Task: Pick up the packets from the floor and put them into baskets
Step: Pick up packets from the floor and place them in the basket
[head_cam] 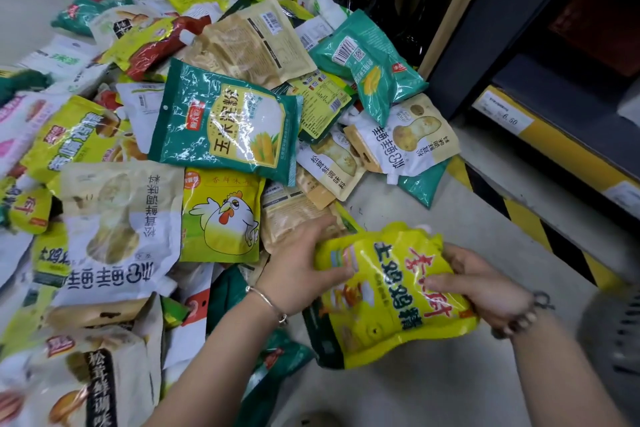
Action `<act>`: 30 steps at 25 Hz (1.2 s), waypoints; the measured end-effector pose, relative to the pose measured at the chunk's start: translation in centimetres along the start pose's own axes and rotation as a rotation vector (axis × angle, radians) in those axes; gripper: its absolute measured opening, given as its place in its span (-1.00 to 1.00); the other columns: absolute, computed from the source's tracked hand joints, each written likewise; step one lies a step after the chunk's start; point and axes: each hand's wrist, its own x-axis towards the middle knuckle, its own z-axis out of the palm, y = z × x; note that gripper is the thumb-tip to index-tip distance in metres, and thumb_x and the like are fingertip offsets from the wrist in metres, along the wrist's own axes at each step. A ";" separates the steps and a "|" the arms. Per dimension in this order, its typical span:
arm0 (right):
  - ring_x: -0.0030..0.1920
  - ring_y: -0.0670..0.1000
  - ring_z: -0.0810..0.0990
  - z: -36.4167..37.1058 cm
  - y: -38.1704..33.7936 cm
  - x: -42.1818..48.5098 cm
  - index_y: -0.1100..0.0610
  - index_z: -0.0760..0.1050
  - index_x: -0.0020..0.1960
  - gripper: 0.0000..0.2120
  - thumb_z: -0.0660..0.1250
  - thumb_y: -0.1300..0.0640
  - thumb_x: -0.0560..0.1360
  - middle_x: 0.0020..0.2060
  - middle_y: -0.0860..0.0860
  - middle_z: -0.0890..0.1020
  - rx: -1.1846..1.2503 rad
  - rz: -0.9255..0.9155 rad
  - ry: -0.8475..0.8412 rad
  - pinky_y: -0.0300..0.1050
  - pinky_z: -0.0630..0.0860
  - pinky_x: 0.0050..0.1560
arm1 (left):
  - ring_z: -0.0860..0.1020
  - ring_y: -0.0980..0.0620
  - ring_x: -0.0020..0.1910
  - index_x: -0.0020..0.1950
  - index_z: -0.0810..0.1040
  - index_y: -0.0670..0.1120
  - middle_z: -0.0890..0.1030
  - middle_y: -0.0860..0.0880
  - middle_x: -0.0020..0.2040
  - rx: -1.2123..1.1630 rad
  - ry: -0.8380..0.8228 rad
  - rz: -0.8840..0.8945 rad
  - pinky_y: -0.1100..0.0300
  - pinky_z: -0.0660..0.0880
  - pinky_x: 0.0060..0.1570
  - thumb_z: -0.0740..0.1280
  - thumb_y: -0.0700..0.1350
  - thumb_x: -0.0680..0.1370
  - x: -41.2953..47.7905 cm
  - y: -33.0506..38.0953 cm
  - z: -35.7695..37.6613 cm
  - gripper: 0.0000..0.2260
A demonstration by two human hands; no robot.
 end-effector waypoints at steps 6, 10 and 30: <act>-0.12 -0.03 0.58 3.9 -5.5 3.8 0.37 0.45 0.00 -0.73 0.42 0.42 0.34 -0.10 0.18 0.62 -0.636 0.032 -0.294 -0.18 0.54 -0.10 | 0.63 0.10 -0.04 0.09 0.59 -0.04 0.67 0.07 -0.01 -0.406 -0.473 -0.285 0.12 0.55 0.08 0.52 -0.17 0.37 -1.9 -1.6 -1.3 -0.68; -0.29 -0.15 0.55 7.0 -6.2 6.8 0.11 0.51 -0.20 -0.75 0.55 0.28 0.25 -0.24 0.00 0.62 -0.869 -0.120 -0.160 -0.19 0.52 -0.20 | 0.63 0.25 -0.22 0.00 0.53 -0.08 0.68 0.17 -0.25 -0.717 -0.361 -0.348 0.38 0.52 -0.25 0.37 -0.44 0.42 -3.7 -2.1 0.2 -0.70; 0.14 0.15 0.55 10.3 0.6 17.4 0.19 0.35 0.36 -0.21 0.51 -0.16 0.28 0.25 0.12 0.52 -0.584 0.271 0.483 0.04 0.51 0.13 | 0.65 0.00 -0.18 -0.04 0.63 -0.10 0.69 0.02 -0.17 -0.911 0.588 -0.723 0.23 0.51 -0.29 0.44 -0.30 0.40 -7.8 -5.2 0.9 -0.81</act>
